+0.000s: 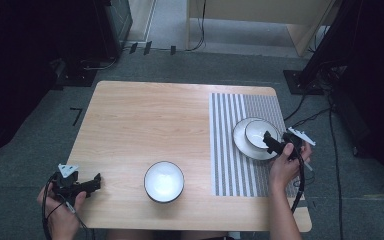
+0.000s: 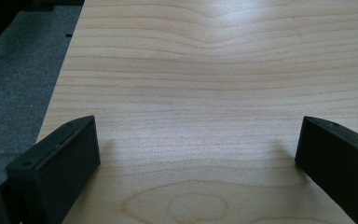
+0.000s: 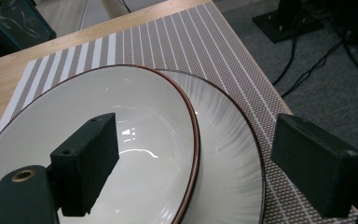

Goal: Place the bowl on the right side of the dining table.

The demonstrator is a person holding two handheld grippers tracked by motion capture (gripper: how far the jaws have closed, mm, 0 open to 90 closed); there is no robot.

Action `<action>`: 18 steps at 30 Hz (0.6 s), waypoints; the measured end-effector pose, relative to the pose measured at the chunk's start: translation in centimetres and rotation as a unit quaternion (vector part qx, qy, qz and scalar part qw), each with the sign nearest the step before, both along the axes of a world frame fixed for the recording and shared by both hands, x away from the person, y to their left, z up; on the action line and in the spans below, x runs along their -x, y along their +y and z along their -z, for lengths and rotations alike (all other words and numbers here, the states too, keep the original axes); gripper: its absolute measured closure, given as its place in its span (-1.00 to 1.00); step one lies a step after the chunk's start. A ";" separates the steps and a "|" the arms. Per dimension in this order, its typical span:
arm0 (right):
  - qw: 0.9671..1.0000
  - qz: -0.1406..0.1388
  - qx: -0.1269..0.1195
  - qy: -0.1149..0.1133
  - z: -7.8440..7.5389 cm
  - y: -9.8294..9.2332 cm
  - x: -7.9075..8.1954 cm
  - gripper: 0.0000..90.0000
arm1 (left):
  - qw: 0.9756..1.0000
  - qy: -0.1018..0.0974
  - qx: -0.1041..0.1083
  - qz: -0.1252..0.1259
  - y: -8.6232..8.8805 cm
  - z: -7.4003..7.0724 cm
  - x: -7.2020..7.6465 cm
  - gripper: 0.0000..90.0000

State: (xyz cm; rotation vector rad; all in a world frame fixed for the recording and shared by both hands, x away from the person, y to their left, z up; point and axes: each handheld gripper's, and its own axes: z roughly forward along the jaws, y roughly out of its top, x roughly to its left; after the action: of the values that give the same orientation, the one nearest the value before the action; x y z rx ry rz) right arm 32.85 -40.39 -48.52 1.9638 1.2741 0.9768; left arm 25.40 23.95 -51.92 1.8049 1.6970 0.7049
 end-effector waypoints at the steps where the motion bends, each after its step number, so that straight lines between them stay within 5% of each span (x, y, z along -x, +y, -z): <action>1: 1.000 0.000 0.004 -0.001 0.0 0.0 0.1 -0.67 | 1.000 0.000 0.000 0.000 0.0 0.0 0.0 -1.00; 18: 1.000 0.003 0.023 -0.002 -0.1 0.1 1.0 -0.52 | 1.000 0.000 0.000 0.000 0.0 0.0 0.0 -1.00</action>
State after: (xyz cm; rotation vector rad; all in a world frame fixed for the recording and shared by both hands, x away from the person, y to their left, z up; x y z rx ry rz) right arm 31.82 -40.24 -48.44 1.9295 1.2766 0.9399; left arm 25.41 23.95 -51.92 1.8046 1.6971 0.7050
